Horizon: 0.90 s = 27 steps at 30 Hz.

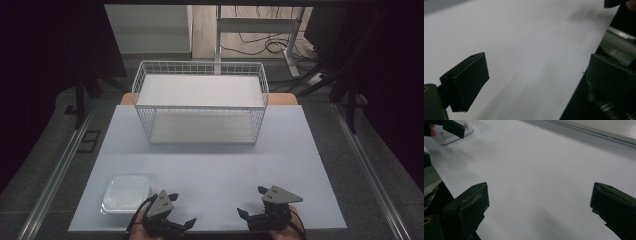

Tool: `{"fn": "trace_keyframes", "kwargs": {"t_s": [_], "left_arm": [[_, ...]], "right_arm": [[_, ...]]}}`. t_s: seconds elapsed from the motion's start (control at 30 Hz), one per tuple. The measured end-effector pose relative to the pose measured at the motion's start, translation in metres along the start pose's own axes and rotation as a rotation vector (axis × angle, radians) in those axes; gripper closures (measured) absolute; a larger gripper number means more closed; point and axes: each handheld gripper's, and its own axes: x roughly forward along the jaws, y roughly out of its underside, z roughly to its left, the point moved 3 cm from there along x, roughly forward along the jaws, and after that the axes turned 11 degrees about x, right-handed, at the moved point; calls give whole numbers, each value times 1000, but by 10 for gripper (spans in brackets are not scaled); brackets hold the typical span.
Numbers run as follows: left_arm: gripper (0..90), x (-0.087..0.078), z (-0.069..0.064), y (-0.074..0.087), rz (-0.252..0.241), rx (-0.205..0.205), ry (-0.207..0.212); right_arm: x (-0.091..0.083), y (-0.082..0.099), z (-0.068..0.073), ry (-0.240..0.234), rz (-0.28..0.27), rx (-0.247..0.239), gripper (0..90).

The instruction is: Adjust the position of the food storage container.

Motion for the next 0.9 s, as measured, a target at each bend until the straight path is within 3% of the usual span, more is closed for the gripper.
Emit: {"fn": "trace_keyframes", "kwargs": {"t_s": [0.23, 0.4, 0.53, 0.63, 0.83, 0.87, 0.9], "left_arm": [[39, 1, -1, -1, 8, 10, -5], [30, -2, -1, -3, -19, -26, 23], [67, -3, -5, -6, -4, 5, -14], [113, -10, -7, -12, -27, 27, -40], [184, -24, -3, -20, -58, 6, -48], [232, -27, -2, -21, -60, 12, -55], [253, -34, 1, -23, -59, 28, -89]], "right_arm": [[2, 1, 0, -2, 21, -13, 16], [2, 1, 0, 3, 20, -14, 16], [2, 2, 0, 10, 20, -15, 16], [2, 1, 0, 14, 17, -16, 16], [1, 1, -1, 23, 22, -21, 16], [1, 1, -1, 24, 21, -23, 16], [1, 1, -1, 24, 20, -23, 16]]}}
